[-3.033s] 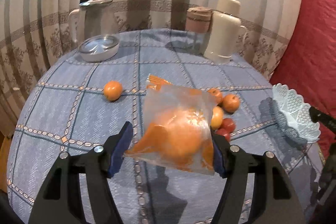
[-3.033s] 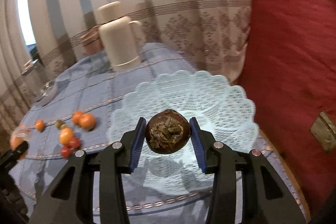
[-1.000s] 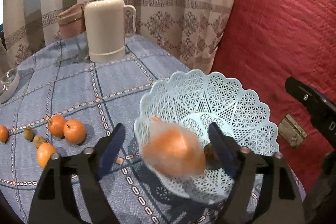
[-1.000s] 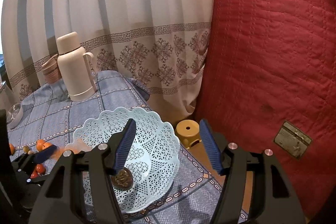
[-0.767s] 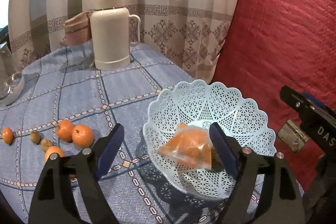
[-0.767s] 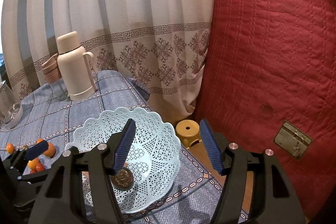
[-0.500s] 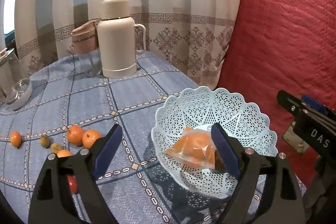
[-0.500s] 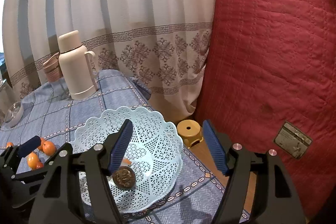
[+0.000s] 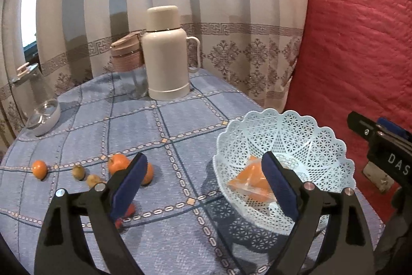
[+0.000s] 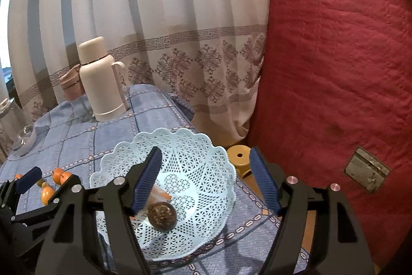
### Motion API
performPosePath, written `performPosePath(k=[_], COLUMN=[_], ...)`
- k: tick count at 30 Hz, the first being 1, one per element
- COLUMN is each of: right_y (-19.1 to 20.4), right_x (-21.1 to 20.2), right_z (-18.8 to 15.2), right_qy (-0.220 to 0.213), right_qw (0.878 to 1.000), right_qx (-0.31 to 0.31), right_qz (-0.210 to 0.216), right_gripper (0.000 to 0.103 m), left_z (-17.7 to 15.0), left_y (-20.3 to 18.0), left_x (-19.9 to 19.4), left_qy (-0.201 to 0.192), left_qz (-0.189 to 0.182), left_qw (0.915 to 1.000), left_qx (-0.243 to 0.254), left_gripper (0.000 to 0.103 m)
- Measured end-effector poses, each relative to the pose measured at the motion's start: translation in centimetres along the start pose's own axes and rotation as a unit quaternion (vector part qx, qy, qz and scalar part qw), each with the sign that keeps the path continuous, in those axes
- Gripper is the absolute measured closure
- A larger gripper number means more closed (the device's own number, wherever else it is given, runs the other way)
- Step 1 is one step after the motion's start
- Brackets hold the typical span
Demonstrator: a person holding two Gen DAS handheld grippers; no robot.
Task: Organize fruits
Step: 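Lower the orange bag into the white basket and open the left tool, then move the left tool to the loose orange and grasp it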
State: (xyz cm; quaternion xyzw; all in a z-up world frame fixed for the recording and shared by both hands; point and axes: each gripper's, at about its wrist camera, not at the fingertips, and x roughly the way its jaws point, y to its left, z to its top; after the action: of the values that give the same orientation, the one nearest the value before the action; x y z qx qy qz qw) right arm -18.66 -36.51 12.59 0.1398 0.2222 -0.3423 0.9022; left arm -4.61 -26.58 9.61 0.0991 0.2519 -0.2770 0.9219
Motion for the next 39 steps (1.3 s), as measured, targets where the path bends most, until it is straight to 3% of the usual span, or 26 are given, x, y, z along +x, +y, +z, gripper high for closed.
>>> performPosePath(k=[11, 39], right_y=[0.9, 3.2], right_x=[0.1, 0.9], right_z=[-0.4, -1.8], right_qy=[0.001, 0.021], right_qw=[1.0, 0.998], right_qx=[-0.007, -0.035], right_qz=[0.017, 0.042], right_gripper=[0.025, 0.024], left_z=[-0.2, -1.2], left_y=[1.2, 4.9], left_x=[-0.4, 0.2], left_qy=[-0.008, 0.01], left_qz=[0.025, 0.045], left_qw=[0.9996, 0.9982], left_qx=[-0.007, -0.039], left_gripper=[0.013, 0.013])
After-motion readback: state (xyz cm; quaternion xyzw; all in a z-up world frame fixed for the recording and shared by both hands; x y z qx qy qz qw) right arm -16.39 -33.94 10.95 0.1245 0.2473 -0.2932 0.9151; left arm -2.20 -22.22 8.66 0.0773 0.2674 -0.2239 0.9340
